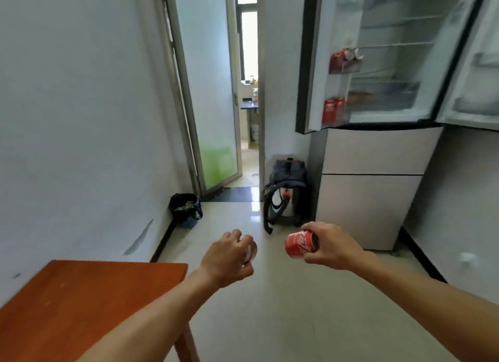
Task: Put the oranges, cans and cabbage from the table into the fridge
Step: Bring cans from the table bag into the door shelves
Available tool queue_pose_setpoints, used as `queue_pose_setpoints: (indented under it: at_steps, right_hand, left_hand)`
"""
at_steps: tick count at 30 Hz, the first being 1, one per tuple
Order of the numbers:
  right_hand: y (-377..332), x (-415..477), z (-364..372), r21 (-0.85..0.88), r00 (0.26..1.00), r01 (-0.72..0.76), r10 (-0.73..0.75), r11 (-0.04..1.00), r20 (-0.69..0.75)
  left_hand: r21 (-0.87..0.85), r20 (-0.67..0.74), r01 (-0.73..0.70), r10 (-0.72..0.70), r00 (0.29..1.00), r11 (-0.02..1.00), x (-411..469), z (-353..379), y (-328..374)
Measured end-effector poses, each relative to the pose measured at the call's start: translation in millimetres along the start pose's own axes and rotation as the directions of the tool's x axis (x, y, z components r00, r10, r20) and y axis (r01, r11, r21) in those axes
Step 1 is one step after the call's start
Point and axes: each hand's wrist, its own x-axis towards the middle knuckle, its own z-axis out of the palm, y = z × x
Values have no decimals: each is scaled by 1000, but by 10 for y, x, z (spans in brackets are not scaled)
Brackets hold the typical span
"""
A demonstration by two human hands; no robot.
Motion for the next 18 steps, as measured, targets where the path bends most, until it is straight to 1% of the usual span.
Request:
queue_pose_setpoints:
  at_steps: [5, 9, 13, 18]
  right_hand:
    - [1279, -320, -509, -10, 981, -175, 173, 985, -89]
    - [2156, -472, -780, 8, 941, -311, 309, 950, -135]
    - [2945, -487, -902, 31, 888, -433, 432, 901, -160]
    - [3859, -166, -1103, 6, 832, -531, 523, 847, -184]
  left_hand:
    - [-58, -10, -172, 172, 985, 983, 1035, 239, 1056]
    - [-87, -41, -305, 302, 952, 948, 1845, 425, 1723]
    - [-137, -71, -410, 404, 912, 902, 2611, 645, 2256]
    - [-165, -97, -521, 512, 854, 837, 3729, 971, 2766]
